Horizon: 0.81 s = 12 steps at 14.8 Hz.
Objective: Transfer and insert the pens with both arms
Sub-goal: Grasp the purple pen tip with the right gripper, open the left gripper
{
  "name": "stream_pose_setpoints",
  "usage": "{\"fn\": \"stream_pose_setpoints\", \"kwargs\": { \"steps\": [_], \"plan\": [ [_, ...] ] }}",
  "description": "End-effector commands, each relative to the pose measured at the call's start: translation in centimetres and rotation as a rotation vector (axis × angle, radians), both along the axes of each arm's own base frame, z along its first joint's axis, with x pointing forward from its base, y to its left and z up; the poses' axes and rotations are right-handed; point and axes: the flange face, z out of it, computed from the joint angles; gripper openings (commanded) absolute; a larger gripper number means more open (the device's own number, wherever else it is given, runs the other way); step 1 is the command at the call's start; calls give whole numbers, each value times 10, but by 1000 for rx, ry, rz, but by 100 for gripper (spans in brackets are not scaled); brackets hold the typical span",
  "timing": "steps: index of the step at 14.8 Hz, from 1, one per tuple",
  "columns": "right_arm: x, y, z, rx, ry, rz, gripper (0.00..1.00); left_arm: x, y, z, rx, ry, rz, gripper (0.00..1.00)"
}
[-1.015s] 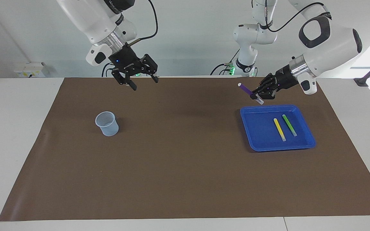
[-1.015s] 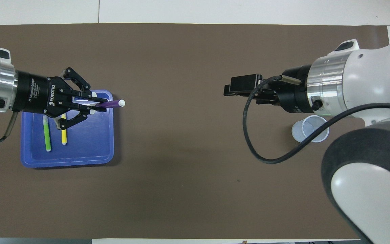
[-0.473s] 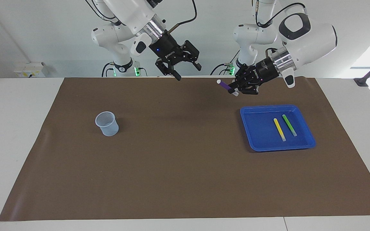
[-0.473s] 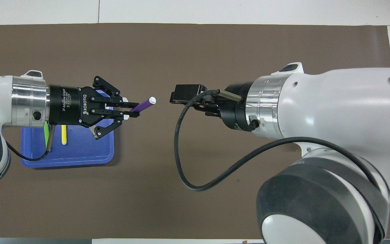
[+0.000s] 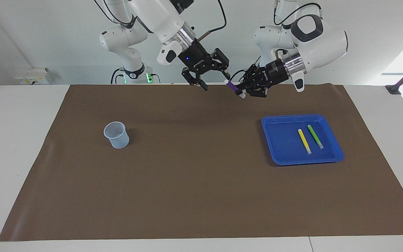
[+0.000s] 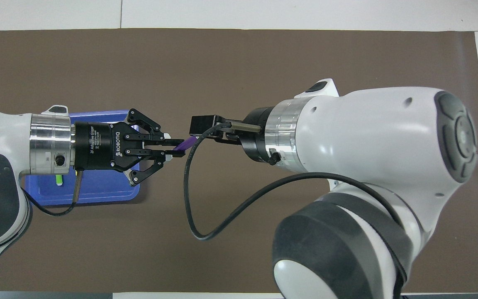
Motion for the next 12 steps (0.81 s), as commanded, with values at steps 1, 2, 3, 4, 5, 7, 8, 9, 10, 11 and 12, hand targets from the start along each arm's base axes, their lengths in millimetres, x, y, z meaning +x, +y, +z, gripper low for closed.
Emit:
{"fn": "stream_pose_setpoints", "kwargs": {
  "steps": [1, 2, 3, 4, 5, 7, 8, 9, 10, 11, 12],
  "plan": [
    [-3, 21, -2, -47, -48, 52, 90, -16, -2, -1, -17, -3, 23, 0],
    [-6, 26, 1, -54, -59, 64, 87, -17, -3, -1, -16, -2, 22, 0],
    [-7, 28, 4, -57, -62, 71, 86, -18, -3, -2, -19, 0, 22, 0],
    [-8, 29, 6, -57, -65, 75, 86, -19, -4, -3, -20, 2, 23, 0],
    [-9, 32, 4, -62, -70, 80, 85, -18, -4, -3, -21, 0, 27, 0],
    [-10, 32, 8, -79, -82, 92, 81, -19, -4, -2, -21, -2, 28, 0],
    [-10, 33, 8, -85, -85, 95, 79, -20, -3, -3, -20, -1, 28, 0],
    [-10, 33, 8, -86, -85, 95, 74, -21, -3, -1, -23, -3, 29, 0],
    [-10, 34, 8, -86, -88, 98, 65, -21, -3, -2, -27, -1, 32, 0],
    [-10, 34, 9, -86, -89, 97, 55, -22, -3, -3, -29, 3, 33, 0],
    [-10, 34, 9, -85, -89, 96, 42, -22, -2, -3, -29, 1, 37, 0]
  ]
}}
